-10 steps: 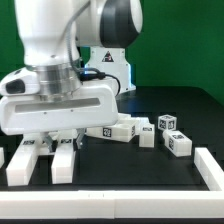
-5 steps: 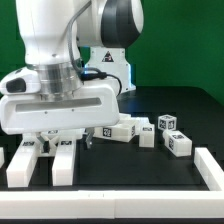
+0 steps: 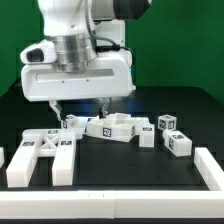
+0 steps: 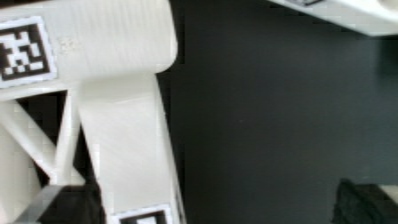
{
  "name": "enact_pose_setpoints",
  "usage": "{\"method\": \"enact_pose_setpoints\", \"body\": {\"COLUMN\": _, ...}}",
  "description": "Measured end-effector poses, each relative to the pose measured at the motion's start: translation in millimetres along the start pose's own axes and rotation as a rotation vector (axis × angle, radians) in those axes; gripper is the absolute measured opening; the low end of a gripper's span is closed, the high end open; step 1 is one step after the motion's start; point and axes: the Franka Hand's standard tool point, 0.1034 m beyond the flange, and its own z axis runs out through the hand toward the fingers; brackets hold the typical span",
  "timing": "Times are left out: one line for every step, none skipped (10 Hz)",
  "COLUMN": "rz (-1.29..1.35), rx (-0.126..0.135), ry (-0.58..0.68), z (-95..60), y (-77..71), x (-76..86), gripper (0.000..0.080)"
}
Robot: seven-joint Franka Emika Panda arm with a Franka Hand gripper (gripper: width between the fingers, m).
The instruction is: Assemble chair
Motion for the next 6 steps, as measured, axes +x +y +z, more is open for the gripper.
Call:
{"method": "enact_pose_setpoints", "body": {"rz": 0.0, "rx": 0.0, "ry": -0.002, "z": 1.4, "y": 0.3, "x": 0.6, "gripper": 0.0649}}
{"method": "enact_pose_setpoints", "body": {"rz": 0.0, "rx": 0.0, "ry": -0.002, "z": 1.4, "y": 0.0, "x": 0.6, "gripper": 0.0649}}
{"method": "enact_pose_setpoints", "body": {"rz": -0.001, "rx": 0.0, "ry": -0.003, "z": 1.7, "y": -0.1, "x": 0.3, "gripper": 0.0649}}
{"method": "enact_pose_setpoints", "body": {"rz": 0.027, "rx": 0.0, "ry": -0.01, "z": 3.3, "y": -0.6, "x": -4.6, "gripper": 0.0649}}
{"method": "enact_pose_setpoints", "body": {"rz": 0.121, "rx": 0.002, "ry": -0.043, "z": 8.6, "y": -3.4, "x": -25.1, "gripper": 0.0649}}
{"method": "enact_pose_setpoints", "body": {"rz": 0.215, "rx": 0.005, "ry": -0.082, "z": 9.7, "y": -3.9, "x": -47.7, "gripper": 0.0649}}
